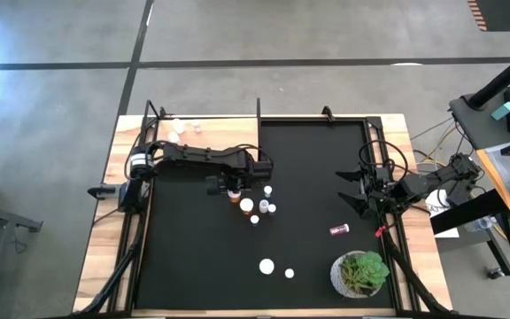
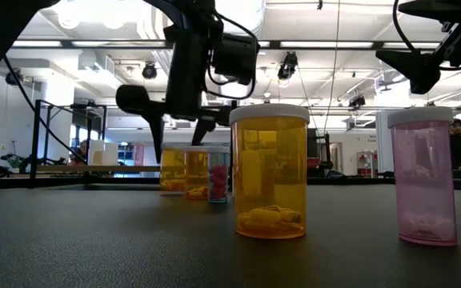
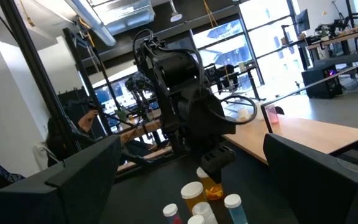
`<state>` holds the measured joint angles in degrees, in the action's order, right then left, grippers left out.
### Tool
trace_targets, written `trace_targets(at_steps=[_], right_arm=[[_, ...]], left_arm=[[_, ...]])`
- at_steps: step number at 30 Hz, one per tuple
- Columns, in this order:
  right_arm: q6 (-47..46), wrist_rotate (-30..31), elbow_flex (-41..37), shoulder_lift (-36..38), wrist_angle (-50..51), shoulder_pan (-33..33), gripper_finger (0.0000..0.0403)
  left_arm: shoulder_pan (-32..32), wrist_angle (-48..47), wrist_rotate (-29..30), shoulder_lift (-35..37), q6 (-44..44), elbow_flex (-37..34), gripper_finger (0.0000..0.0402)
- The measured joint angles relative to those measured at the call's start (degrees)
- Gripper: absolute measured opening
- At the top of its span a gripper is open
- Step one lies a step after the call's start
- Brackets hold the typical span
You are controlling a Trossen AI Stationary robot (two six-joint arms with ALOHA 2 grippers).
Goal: Pick and place medicine bottles onto shelf by color
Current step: Put the top orange pill bottle on the shelf
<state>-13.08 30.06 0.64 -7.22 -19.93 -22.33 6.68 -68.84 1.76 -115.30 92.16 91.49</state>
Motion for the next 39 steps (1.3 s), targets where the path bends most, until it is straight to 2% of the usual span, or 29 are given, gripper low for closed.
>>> trace_targets(at_steps=[3,7,15,30,39], right_arm=[[0.0,0.0,0.0,0.0,0.0,0.0,0.0384],[0.0,0.0,0.0,0.0,0.0,0.0,0.0384],[0.0,0.0,0.0,0.0,0.1,0.0,0.0384],[0.0,0.0,0.0,-0.1,0.2,0.0,0.0384],[0.0,0.0,0.0,-0.1,0.2,0.0,0.0384]], left_arm=[[0.4,-2.1,-0.3,1.3,-0.1,1.0,0.0197],[1.6,-4.2,0.5,4.1,-1.1,2.1,0.0195],[7.0,-4.8,7.0,8.5,-5.0,2.3,0.0181],[23.6,-2.3,8.2,8.1,-22.9,1.9,0.0186],[29.0,2.1,10.6,7.7,-29.7,0.9,0.0187]])
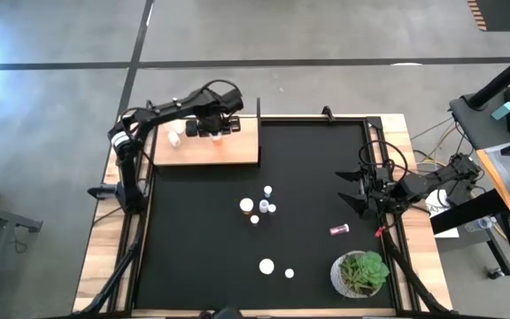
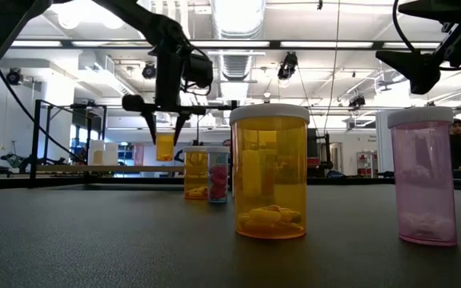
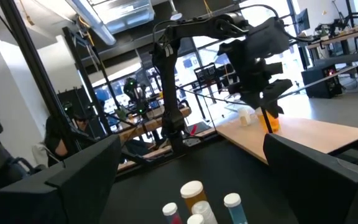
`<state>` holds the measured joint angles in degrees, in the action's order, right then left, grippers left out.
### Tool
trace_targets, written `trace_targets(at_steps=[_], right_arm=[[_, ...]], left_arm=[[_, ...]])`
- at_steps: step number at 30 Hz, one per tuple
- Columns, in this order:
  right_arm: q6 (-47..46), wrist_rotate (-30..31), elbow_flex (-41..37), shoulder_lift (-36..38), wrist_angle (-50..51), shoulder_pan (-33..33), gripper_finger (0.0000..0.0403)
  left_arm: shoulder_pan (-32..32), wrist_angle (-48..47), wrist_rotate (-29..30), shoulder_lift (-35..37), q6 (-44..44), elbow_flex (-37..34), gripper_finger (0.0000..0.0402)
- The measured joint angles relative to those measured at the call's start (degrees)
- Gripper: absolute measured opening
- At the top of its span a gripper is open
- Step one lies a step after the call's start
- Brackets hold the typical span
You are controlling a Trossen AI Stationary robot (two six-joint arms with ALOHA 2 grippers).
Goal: Pick and place medicine bottles onto shelf by color
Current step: Put the top orange pill bottle on the shelf
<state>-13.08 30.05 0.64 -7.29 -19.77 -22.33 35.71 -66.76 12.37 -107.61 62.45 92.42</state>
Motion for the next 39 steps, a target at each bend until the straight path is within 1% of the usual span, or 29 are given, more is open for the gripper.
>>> trace_targets(at_steps=[4,7,12,18,27,39], right_arm=[[0.0,0.0,0.0,0.0,0.0,0.0,0.0384],[0.0,0.0,0.0,0.0,0.0,0.0,0.0384],[0.0,0.0,0.0,0.0,0.0,0.0,0.0384],[0.0,0.0,0.0,0.0,0.0,0.0,0.0384],[0.0,0.0,0.0,0.0,0.0,0.0,0.0384],[0.0,0.0,0.0,0.0,0.0,0.0,0.0384]], left_arm=[[1.2,0.9,0.4,0.0,-0.3,0.0,0.0187],[2.0,2.0,1.8,0.0,-0.4,0.0,0.0187],[3.3,3.8,2.0,-0.6,-0.4,-0.1,0.0187],[4.4,3.7,0.5,-2.2,-0.3,0.0,0.0187],[6.4,6.5,0.3,-2.3,0.0,0.4,0.0187],[7.1,7.0,0.0,-2.3,-0.1,0.2,0.0187]])
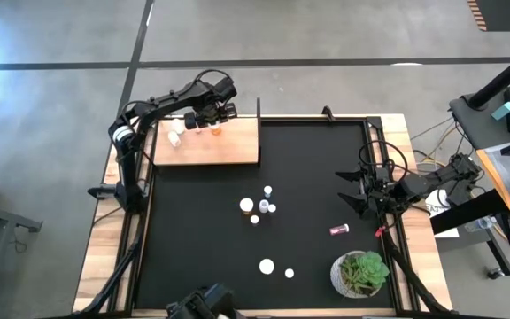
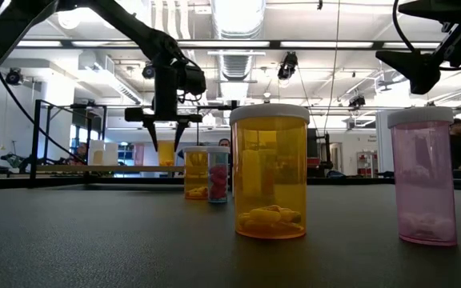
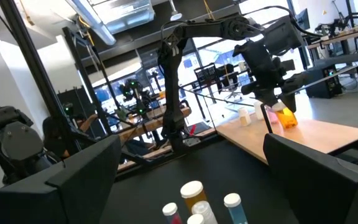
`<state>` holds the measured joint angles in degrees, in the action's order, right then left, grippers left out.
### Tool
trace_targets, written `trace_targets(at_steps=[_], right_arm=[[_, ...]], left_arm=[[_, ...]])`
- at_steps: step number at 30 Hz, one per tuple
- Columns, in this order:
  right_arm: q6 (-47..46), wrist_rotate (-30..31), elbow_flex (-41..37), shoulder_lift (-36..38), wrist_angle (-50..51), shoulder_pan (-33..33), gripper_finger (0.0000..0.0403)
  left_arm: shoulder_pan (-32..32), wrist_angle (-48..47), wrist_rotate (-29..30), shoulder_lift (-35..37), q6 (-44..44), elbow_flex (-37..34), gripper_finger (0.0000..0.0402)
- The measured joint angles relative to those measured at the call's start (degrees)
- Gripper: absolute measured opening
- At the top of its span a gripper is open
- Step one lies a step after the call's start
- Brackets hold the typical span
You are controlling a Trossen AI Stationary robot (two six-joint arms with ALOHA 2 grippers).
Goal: Pick and place medicine bottles onto shelf by color
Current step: Put the top orange pill bottle on the shelf
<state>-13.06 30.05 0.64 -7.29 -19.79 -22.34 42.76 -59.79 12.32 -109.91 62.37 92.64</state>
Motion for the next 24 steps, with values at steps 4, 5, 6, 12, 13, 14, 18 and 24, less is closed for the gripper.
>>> trace_targets(at_steps=[4,5,6,12,13,14,18,24], right_arm=[[0.0,0.0,0.0,0.0,0.0,0.0,0.0384],[0.0,0.0,0.0,0.0,0.0,0.0,0.0384],[0.0,0.0,0.0,0.0,0.0,0.0,0.0384],[0.0,0.0,0.0,0.0,0.0,0.0,0.0384],[0.0,0.0,0.0,0.0,0.0,0.0,0.0384],[0.0,0.0,0.0,0.0,0.0,0.0,0.0384],[0.0,0.0,0.0,0.0,0.0,0.0,0.0384],[0.0,0.0,0.0,0.0,0.0,0.0,0.0384]], left_arm=[[0.0,0.0,0.0,0.0,0.0,0.0,0.0187],[0.0,0.1,0.0,0.0,-0.1,0.0,0.0187],[0.0,0.3,0.0,0.0,-0.2,0.0,0.0187],[0.0,0.9,-0.1,0.0,-0.3,0.0,0.0187],[0.0,0.9,-0.1,0.0,-0.3,0.0,0.0187],[0.0,0.9,-0.1,0.0,-0.3,0.0,0.0188],[0.0,0.8,-0.1,0.0,-0.3,0.0,0.0201],[0.0,0.8,-0.1,0.0,-0.3,0.0,0.0246]])
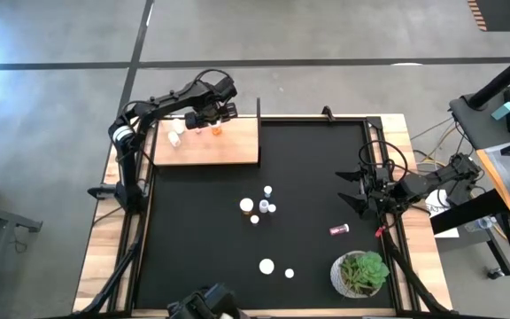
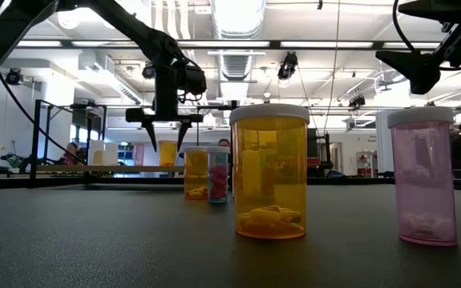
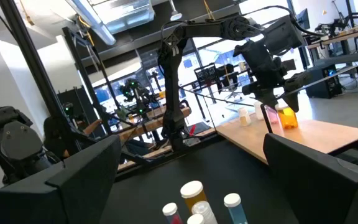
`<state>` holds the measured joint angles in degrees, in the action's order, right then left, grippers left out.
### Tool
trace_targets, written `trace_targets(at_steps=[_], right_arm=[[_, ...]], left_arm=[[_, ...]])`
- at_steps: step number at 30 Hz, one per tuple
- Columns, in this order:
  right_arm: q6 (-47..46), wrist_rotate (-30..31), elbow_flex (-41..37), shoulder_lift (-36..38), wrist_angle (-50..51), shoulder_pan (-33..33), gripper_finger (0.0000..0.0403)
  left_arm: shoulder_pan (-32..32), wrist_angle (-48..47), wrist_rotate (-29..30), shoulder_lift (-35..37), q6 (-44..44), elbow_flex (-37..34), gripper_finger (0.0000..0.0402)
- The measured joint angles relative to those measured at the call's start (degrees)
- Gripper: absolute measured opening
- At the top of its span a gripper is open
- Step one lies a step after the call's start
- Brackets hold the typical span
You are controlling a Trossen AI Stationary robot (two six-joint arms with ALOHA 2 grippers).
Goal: Pick and place medicine bottles onto shelf by color
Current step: Put the top orange pill bottle on the shelf, then put the bottom left blue pill on the shelf
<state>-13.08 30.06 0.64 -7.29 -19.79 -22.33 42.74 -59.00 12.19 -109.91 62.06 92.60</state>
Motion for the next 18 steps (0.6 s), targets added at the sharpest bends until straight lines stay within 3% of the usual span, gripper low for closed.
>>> trace_targets(at_steps=[8,18], right_arm=[[0.0,0.0,0.0,0.0,0.0,0.0,0.0384],[0.0,0.0,0.0,0.0,0.0,0.0,0.0384]], left_arm=[[0.0,0.3,0.0,0.0,0.1,0.0,0.029],[-0.3,0.1,-0.2,3.8,-1.3,1.2,0.0311]])
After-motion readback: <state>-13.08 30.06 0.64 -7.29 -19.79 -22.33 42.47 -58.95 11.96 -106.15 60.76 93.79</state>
